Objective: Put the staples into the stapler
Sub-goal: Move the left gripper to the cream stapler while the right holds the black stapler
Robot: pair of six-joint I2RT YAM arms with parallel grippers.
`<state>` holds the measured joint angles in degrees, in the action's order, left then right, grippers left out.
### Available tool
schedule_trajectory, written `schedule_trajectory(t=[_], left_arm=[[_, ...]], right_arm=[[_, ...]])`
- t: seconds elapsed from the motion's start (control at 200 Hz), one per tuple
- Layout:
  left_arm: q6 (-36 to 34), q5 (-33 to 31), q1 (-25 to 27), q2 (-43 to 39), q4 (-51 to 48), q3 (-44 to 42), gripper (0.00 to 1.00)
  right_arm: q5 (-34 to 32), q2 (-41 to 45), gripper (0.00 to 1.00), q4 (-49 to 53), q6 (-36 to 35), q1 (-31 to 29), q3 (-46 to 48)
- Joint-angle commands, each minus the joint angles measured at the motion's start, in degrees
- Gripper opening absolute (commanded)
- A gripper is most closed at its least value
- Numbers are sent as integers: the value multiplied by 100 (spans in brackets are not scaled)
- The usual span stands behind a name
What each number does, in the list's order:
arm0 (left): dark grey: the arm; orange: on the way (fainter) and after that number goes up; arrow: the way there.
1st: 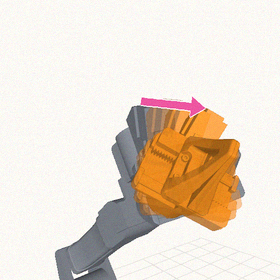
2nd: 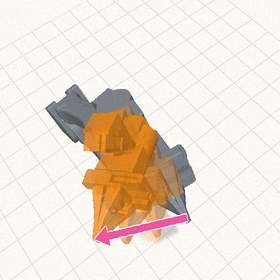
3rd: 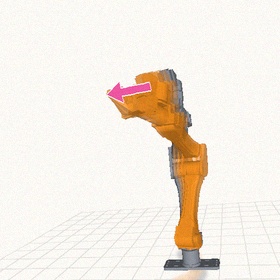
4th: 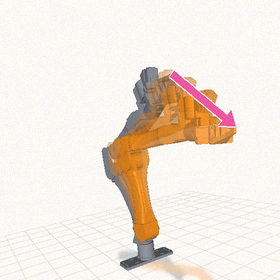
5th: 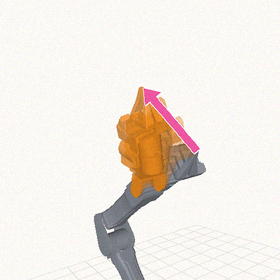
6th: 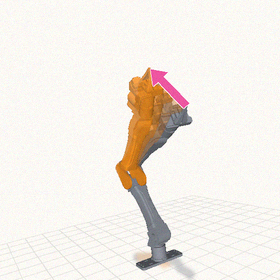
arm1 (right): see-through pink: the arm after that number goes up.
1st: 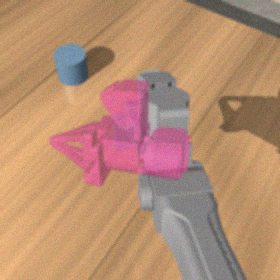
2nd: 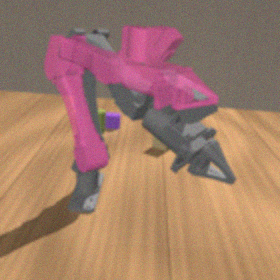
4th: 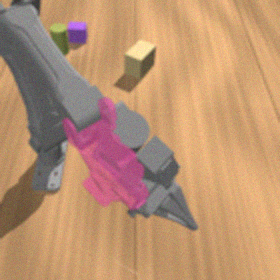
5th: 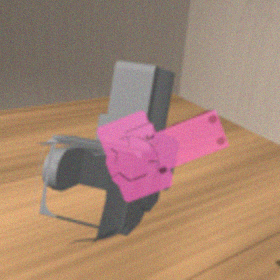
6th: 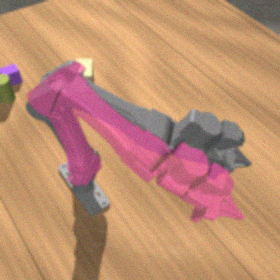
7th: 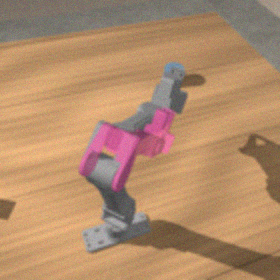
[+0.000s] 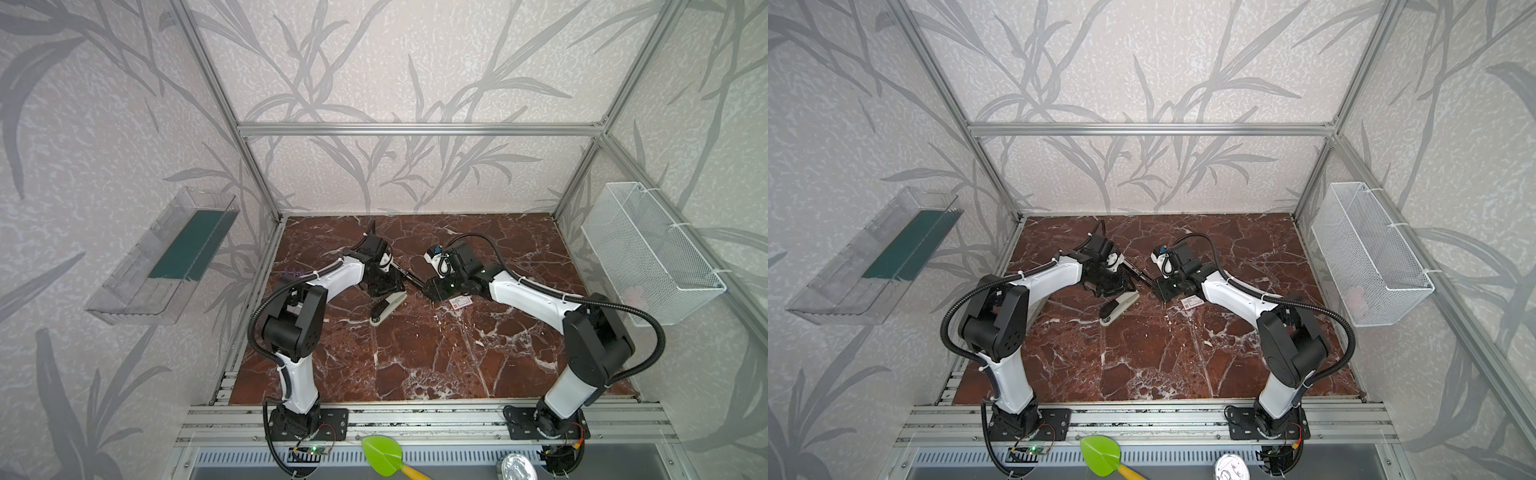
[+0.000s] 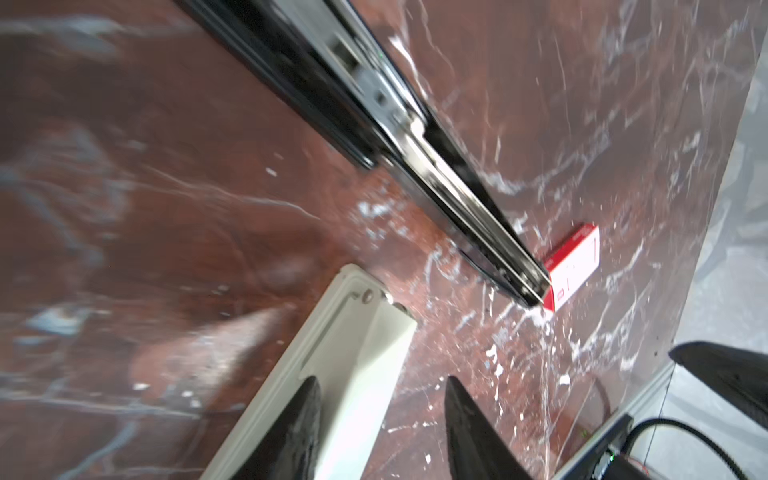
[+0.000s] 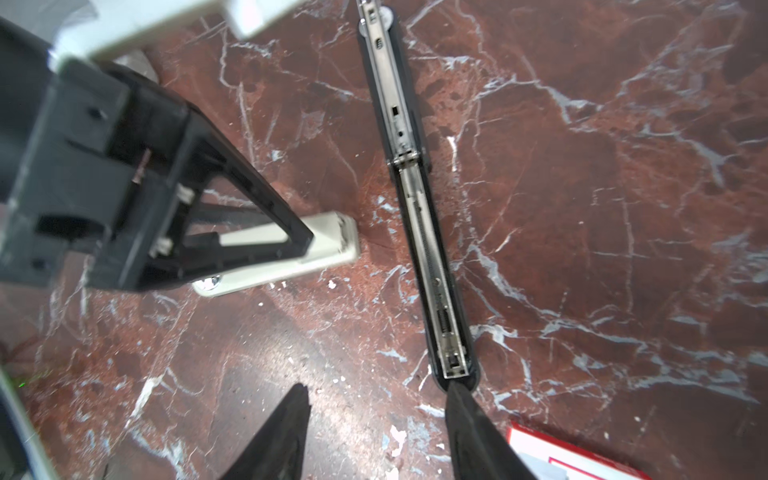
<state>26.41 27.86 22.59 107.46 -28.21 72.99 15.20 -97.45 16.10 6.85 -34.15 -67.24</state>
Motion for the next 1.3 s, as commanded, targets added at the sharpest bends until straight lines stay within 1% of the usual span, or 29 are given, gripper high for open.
schedule_trajectory(t=[0.0,0.085,0.155,0.235,0.255,0.32,0.4,0.45,0.51,0.61,0.675,0.765,0.835,0.985,1.13,1.295], left_arm=[[-199,7,14,-424,-219,-198,49],[-118,-252,-90,-957,-177,-536,51],[21,-471,-251,-1406,-185,-820,53],[318,-622,-552,-1967,-173,-1207,54],[399,-616,-631,-2100,-154,-1320,54],[720,-658,-936,-2540,-70,-1705,54],[1023,-700,-1211,-3012,-18,-2122,54],[1192,-841,-1274,-3255,30,-2377,54],[1343,-867,-1334,-3481,151,-2648,54],[1571,-929,-1432,-3635,173,-2952,53],[1808,-1078,-1484,-3698,109,-3098,53],[2011,-1026,-1517,-3782,281,-3359,53],[2116,-1010,-1541,-3851,403,-3524,53],[2196,-980,-1638,-3934,465,-3682,53],[2157,-931,-1726,-3926,430,-3685,53],[2166,-888,-1813,-3900,495,-3743,52]], right_arm=[[771,182,55,-162,-348,22,64],[1188,148,57,-304,-622,13,31],[1440,76,60,-360,-878,14,-38],[1734,-2,63,-373,-1185,1,-206],[1820,-174,64,-350,-1277,-3,-267],[1946,-366,66,-229,-1604,-66,-495],[2030,-753,68,268,-2097,-220,-1018],[2015,-1044,68,697,-2409,-335,-1459],[1876,-1373,68,1120,-2785,-501,-1909],[1610,-1785,68,1417,-3165,-703,-2401],[1742,-2000,68,1497,-3286,-741,-2638],[1901,-2219,67,1631,-3491,-830,-2921],[1853,-2445,68,1804,-3680,-927,-3174],[1478,-2926,68,2048,-3911,-1130,-3681],[1261,-3158,68,1975,-3992,-1255,-3850],[1128,-3392,66,2263,-4183,-1352,-4067]])
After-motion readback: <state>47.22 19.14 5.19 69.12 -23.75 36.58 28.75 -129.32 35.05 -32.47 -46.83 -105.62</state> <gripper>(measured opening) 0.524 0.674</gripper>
